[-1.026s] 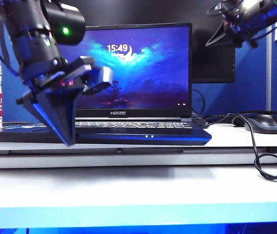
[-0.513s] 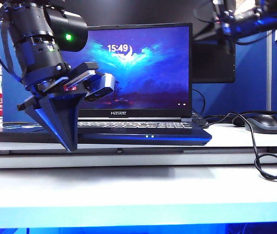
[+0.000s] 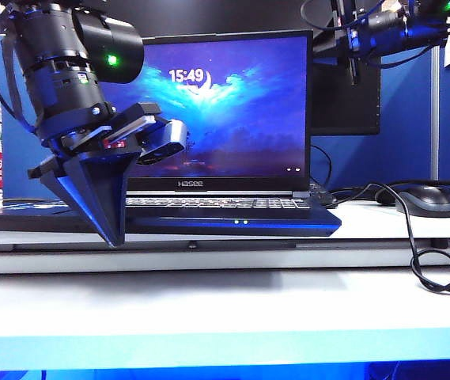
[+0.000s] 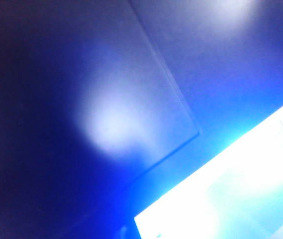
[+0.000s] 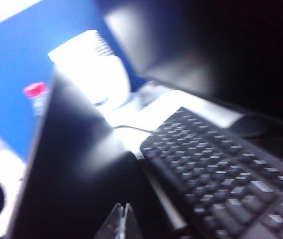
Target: Close the lid of the black laptop.
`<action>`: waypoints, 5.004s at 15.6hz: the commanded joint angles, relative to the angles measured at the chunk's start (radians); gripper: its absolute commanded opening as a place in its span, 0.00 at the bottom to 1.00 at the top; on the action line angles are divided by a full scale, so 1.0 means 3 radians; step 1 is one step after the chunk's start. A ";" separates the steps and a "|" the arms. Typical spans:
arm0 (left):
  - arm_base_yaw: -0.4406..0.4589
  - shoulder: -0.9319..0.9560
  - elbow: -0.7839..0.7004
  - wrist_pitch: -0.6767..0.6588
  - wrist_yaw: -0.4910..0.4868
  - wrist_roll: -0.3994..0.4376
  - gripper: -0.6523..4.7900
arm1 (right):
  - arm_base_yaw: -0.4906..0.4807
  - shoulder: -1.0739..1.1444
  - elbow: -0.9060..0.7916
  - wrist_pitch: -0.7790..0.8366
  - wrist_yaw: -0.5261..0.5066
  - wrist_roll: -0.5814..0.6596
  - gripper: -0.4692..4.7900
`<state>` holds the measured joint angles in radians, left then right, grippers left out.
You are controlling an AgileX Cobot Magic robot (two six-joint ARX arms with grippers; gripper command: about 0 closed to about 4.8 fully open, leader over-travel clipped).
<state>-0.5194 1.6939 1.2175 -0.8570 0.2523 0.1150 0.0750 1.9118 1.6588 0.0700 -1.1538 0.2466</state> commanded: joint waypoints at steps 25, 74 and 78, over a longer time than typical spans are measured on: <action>0.0017 -0.0067 0.0050 -0.0093 0.2079 0.0623 0.15 | 0.0671 -0.0123 0.0011 -0.2785 0.0350 -0.1457 0.08; 0.0018 -0.4423 -0.0767 0.1723 -0.0734 -0.0703 0.11 | 0.1162 -0.3601 -0.1292 -0.1823 0.2646 -0.1188 0.08; 0.0019 -0.5254 -0.1381 0.1717 -0.1066 -0.0739 0.11 | 0.1162 -0.4690 -0.2618 -0.0857 0.2833 -0.0725 0.08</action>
<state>-0.5148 0.1276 0.8204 -0.3508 -0.0620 -0.0906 0.4236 0.5343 0.8974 -0.2665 -0.3176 -0.0120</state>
